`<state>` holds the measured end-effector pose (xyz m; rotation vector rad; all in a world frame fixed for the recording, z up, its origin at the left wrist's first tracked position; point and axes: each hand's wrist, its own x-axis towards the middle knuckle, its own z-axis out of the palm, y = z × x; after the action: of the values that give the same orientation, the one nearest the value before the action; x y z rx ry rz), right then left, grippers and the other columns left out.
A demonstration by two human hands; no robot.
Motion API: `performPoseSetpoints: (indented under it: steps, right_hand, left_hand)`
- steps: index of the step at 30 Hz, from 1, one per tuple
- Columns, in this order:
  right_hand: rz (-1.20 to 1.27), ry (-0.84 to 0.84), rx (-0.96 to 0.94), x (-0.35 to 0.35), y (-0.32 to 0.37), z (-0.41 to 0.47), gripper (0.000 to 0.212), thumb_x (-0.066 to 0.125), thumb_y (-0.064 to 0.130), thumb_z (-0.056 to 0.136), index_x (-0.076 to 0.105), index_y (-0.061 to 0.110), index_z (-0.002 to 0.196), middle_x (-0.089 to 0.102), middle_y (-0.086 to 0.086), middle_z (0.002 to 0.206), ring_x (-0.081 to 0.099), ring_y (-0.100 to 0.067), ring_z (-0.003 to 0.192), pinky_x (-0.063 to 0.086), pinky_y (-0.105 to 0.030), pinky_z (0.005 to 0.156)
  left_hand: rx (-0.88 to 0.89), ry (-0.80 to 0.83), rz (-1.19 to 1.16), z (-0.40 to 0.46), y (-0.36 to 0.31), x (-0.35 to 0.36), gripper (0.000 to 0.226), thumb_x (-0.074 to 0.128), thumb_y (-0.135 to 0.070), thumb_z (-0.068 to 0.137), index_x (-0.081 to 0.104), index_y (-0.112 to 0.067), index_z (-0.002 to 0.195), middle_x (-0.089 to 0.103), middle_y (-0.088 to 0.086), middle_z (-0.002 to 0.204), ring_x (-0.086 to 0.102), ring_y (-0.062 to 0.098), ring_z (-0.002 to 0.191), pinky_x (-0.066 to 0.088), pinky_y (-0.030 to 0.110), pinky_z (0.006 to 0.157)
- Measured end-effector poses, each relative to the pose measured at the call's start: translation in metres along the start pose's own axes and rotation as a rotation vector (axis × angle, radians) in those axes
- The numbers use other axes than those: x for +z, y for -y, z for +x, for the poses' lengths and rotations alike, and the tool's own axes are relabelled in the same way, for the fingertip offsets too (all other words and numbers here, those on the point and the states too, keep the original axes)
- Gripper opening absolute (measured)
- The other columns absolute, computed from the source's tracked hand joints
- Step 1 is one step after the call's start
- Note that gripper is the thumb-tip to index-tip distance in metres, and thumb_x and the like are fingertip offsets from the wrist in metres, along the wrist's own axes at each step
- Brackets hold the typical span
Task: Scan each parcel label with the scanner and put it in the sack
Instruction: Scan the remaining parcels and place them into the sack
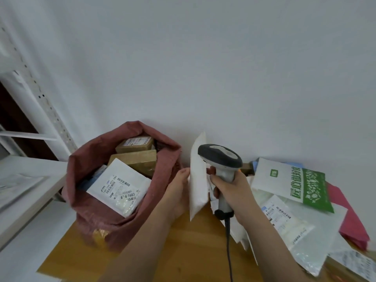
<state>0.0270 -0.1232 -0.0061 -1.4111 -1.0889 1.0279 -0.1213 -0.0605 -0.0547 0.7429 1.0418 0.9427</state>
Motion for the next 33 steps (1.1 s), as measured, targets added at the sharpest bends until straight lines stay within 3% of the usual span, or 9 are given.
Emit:
performPoseSetpoints:
  steps: [2,4,8,11,17,19,24,29,33]
  right_hand:
    - [-0.001,0.029,-0.012,0.003,0.004,-0.002,0.009,0.068,0.017,0.088,0.064,0.009,0.090,0.062,-0.006,0.062,0.058,-0.014,0.051,0.055,-0.030,0.062]
    - [0.012,0.055,-0.014,0.004,0.006,-0.003,0.012,0.069,0.019,0.088,0.065,0.009,0.092,0.062,-0.008,0.061,0.057,-0.014,0.051,0.055,-0.034,0.065]
    - [-0.007,0.070,-0.035,0.006,0.010,-0.003,0.014,0.071,0.022,0.087,0.068,0.014,0.098,0.069,-0.011,0.071,0.059,-0.014,0.055,0.056,-0.032,0.066]
    - [-0.019,0.063,-0.035,0.007,0.014,-0.001,0.014,0.069,0.019,0.088,0.069,0.014,0.101,0.071,-0.015,0.080,0.058,-0.012,0.055,0.056,-0.035,0.069]
    - [-0.149,0.024,-0.082,-0.007,0.028,0.006,0.003,0.066,0.015,0.087,0.064,0.016,0.086,0.074,-0.007,0.079,0.053,-0.008,0.046,0.050,-0.021,0.053]
    - [-0.270,0.062,-0.124,-0.012,0.035,0.008,0.007,0.067,0.017,0.087,0.061,0.014,0.088,0.072,0.002,0.071,0.051,-0.002,0.040,0.042,-0.011,0.046]
    - [-0.673,0.118,-0.252,-0.010,0.048,0.009,0.024,0.069,0.026,0.085,0.050,0.031,0.071,0.058,0.015,0.059,0.053,0.004,0.042,0.033,-0.004,0.043]
    - [-0.836,0.163,-0.344,-0.002,0.052,0.007,0.040,0.068,0.023,0.086,0.038,0.037,0.064,0.044,0.020,0.057,0.050,0.008,0.049,0.034,0.003,0.046]
    - [-0.795,0.193,-0.366,0.001,0.053,0.004,0.041,0.070,0.017,0.083,0.039,0.037,0.063,0.045,0.019,0.048,0.051,0.023,0.058,0.030,0.009,0.052]
  left_hand:
    - [-0.009,0.013,-0.082,0.000,0.000,0.000,0.042,0.046,-0.051,0.097,0.063,-0.017,0.114,0.075,0.005,0.091,0.072,0.021,0.081,0.060,0.040,0.071]
    - [0.019,0.009,-0.109,-0.002,-0.001,-0.002,0.035,0.040,-0.032,0.104,0.056,-0.011,0.126,0.074,0.001,0.070,0.072,0.015,0.063,0.057,0.031,0.054]
    - [-0.017,0.312,-0.178,-0.013,-0.016,-0.004,0.045,0.051,-0.042,0.094,0.066,-0.011,0.124,0.069,0.014,0.105,0.066,0.028,0.095,0.053,0.044,0.087]
    - [-0.059,0.441,-0.131,-0.013,-0.025,-0.011,0.026,0.060,-0.017,0.084,0.077,-0.011,0.103,0.072,0.017,0.101,0.071,0.030,0.088,0.058,0.041,0.073]
    - [-0.003,0.134,0.034,-0.001,-0.040,-0.028,0.041,0.067,-0.019,0.087,0.056,-0.012,0.126,0.070,0.018,0.114,0.068,0.036,0.102,0.058,0.045,0.076]
    - [0.007,0.034,0.118,0.002,-0.053,-0.033,0.025,0.058,-0.033,0.096,0.063,-0.017,0.114,0.075,0.010,0.102,0.073,0.029,0.090,0.060,0.037,0.066]
    - [-0.027,-0.121,0.482,0.004,-0.089,-0.051,0.035,0.049,-0.044,0.099,0.067,-0.015,0.091,0.073,-0.007,0.065,0.069,0.006,0.054,0.046,0.015,0.038]
    - [-0.083,-0.132,0.677,0.007,-0.121,-0.074,0.032,0.048,-0.043,0.099,0.067,-0.017,0.104,0.077,0.000,0.089,0.074,0.016,0.082,0.058,0.030,0.072]
    - [-0.150,-0.206,0.684,0.010,-0.134,-0.084,0.027,0.060,-0.040,0.094,0.068,-0.015,0.089,0.076,0.003,0.077,0.074,0.017,0.069,0.057,0.026,0.053]
